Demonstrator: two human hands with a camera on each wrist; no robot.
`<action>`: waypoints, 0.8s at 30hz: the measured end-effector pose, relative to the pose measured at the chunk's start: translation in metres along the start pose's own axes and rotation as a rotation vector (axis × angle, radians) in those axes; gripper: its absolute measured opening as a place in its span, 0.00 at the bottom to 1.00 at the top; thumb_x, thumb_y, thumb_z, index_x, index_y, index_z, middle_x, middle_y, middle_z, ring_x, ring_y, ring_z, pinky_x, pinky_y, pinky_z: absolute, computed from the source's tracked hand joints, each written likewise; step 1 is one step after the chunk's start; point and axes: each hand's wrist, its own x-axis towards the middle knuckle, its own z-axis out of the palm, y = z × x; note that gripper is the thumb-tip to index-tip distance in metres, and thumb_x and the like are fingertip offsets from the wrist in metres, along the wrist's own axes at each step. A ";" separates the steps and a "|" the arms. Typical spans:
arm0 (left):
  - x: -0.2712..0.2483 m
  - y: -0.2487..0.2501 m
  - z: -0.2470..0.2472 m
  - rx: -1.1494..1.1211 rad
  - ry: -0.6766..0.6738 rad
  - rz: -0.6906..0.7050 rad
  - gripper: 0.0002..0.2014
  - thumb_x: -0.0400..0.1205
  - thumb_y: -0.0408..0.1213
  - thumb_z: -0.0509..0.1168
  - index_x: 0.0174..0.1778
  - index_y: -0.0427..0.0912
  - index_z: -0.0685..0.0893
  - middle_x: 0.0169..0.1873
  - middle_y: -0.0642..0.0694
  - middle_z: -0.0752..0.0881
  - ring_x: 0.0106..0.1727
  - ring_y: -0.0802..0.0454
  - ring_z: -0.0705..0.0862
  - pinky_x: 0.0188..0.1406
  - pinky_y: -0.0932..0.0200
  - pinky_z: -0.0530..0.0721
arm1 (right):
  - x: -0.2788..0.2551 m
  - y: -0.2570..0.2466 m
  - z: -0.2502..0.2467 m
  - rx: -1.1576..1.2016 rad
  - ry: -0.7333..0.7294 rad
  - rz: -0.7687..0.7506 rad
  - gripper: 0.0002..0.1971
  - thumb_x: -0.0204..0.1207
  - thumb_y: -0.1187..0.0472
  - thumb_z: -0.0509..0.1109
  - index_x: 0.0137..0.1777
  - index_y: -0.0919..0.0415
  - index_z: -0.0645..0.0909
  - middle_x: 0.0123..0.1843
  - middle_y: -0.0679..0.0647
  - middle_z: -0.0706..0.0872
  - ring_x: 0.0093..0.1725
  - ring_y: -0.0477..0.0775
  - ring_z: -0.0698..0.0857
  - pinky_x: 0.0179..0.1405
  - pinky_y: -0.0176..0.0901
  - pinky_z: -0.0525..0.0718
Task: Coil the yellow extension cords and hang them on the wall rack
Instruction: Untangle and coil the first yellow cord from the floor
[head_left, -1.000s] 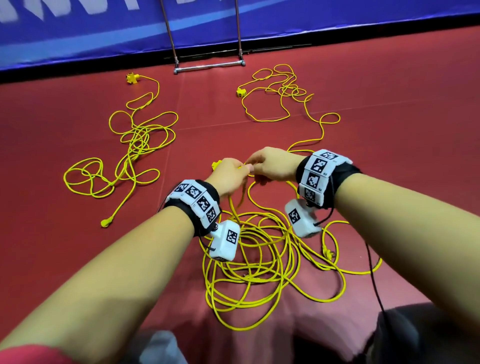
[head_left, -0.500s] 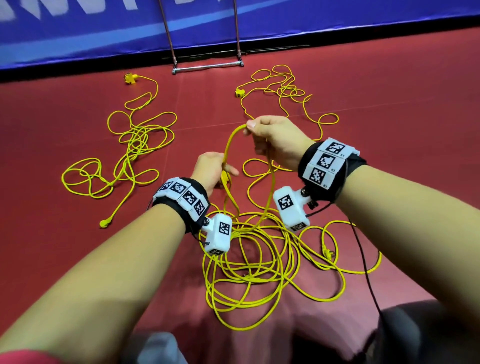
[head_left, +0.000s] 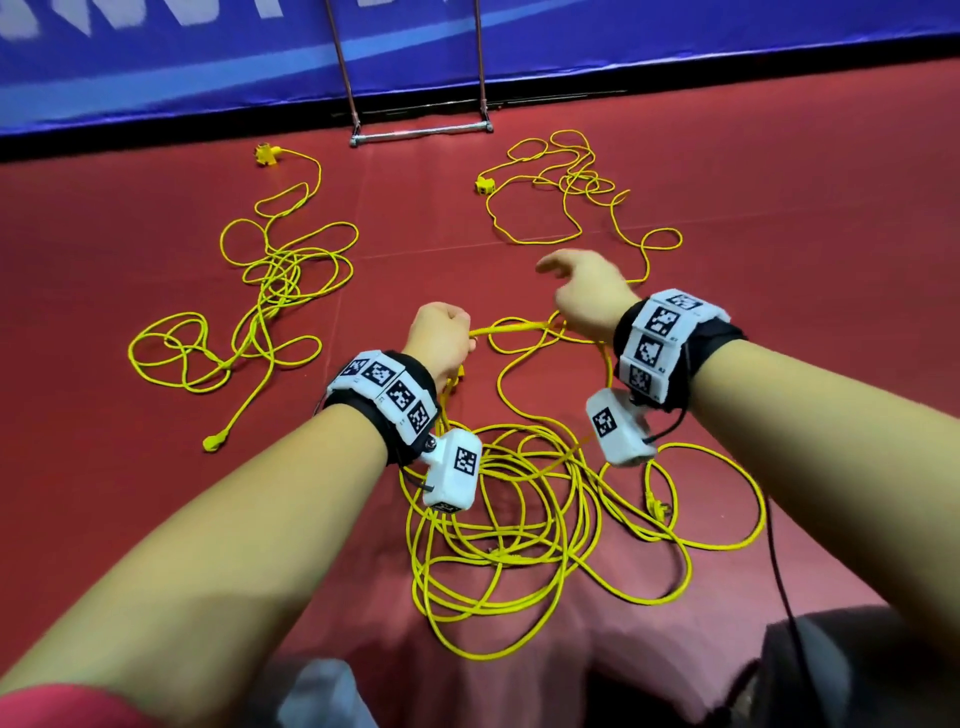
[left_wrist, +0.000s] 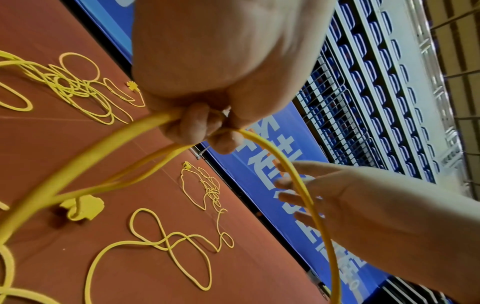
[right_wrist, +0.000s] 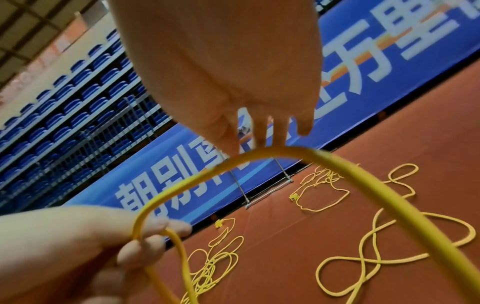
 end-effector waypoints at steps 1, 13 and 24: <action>-0.001 0.002 0.004 0.011 -0.012 0.023 0.16 0.85 0.32 0.54 0.31 0.46 0.73 0.26 0.46 0.77 0.11 0.61 0.68 0.22 0.65 0.63 | -0.006 -0.004 0.003 -0.048 -0.124 -0.065 0.26 0.71 0.74 0.60 0.65 0.54 0.84 0.62 0.54 0.86 0.57 0.55 0.85 0.54 0.40 0.81; -0.006 0.008 0.001 -0.025 0.000 0.100 0.12 0.87 0.31 0.57 0.65 0.37 0.80 0.44 0.39 0.85 0.35 0.50 0.80 0.36 0.57 0.78 | -0.036 -0.044 0.022 0.337 -0.518 0.009 0.14 0.86 0.59 0.62 0.54 0.73 0.77 0.35 0.65 0.84 0.29 0.60 0.85 0.40 0.58 0.89; -0.018 0.025 0.005 -0.258 -0.195 -0.056 0.20 0.88 0.22 0.49 0.77 0.34 0.65 0.37 0.41 0.83 0.26 0.50 0.84 0.26 0.58 0.86 | -0.033 -0.029 0.024 0.160 -0.442 0.015 0.17 0.80 0.77 0.62 0.68 0.69 0.73 0.33 0.60 0.83 0.23 0.56 0.83 0.27 0.49 0.85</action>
